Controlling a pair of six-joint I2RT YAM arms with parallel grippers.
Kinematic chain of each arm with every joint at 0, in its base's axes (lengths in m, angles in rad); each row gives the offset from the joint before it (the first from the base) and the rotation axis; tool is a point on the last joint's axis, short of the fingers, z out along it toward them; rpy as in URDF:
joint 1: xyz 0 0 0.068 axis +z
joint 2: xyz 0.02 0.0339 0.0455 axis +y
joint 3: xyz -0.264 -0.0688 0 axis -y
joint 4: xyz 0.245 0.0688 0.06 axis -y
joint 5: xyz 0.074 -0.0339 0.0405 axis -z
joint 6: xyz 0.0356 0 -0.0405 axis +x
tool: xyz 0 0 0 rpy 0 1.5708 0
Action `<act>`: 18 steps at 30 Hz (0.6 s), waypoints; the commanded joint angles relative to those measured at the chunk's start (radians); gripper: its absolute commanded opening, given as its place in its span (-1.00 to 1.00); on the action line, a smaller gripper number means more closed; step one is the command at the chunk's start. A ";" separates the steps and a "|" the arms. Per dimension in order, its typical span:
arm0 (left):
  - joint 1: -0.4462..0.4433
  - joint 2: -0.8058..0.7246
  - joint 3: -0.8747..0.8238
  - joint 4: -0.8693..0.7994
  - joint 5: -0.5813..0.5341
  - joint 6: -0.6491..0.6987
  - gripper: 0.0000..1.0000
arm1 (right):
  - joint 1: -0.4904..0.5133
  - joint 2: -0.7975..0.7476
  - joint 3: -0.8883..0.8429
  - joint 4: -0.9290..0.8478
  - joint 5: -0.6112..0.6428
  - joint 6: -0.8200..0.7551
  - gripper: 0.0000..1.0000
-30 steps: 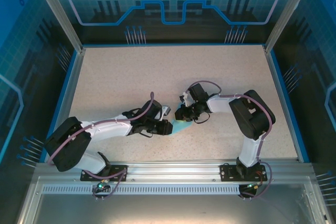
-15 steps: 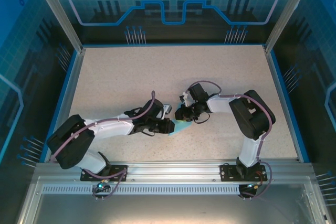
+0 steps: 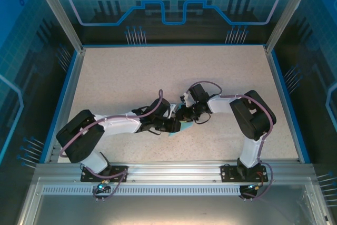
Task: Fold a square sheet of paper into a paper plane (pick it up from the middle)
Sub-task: Fourth fold the wing at the center of the table.
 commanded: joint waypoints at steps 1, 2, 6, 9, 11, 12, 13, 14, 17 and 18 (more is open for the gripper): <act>-0.005 0.021 0.034 0.008 0.018 0.001 -0.58 | -0.005 0.038 -0.012 -0.019 0.073 -0.014 -0.62; -0.005 0.028 0.040 -0.001 0.013 0.009 -0.58 | -0.005 0.038 -0.012 -0.019 0.073 -0.014 -0.62; -0.005 0.060 0.058 -0.045 -0.014 0.044 -0.61 | -0.005 0.037 -0.011 -0.020 0.072 -0.013 -0.62; -0.005 0.074 0.051 -0.052 -0.042 0.051 -0.64 | -0.005 0.032 -0.010 -0.023 0.075 -0.014 -0.62; -0.004 0.079 0.049 -0.070 -0.055 0.059 -0.66 | -0.005 0.032 -0.007 -0.028 0.075 -0.015 -0.62; -0.004 0.078 0.041 -0.066 -0.061 0.059 -0.65 | -0.005 0.031 -0.008 -0.028 0.075 -0.014 -0.62; -0.005 0.080 0.032 -0.063 -0.069 0.062 -0.65 | -0.005 0.030 -0.007 -0.028 0.076 -0.014 -0.62; -0.003 0.082 0.029 -0.067 -0.077 0.066 -0.65 | -0.005 0.030 -0.007 -0.028 0.073 -0.014 -0.62; -0.003 0.095 0.026 -0.078 -0.108 0.071 -0.66 | -0.005 0.028 -0.004 -0.031 0.069 -0.015 -0.62; -0.003 0.103 0.026 -0.085 -0.117 0.071 -0.67 | -0.005 0.026 -0.002 -0.031 0.065 -0.014 -0.61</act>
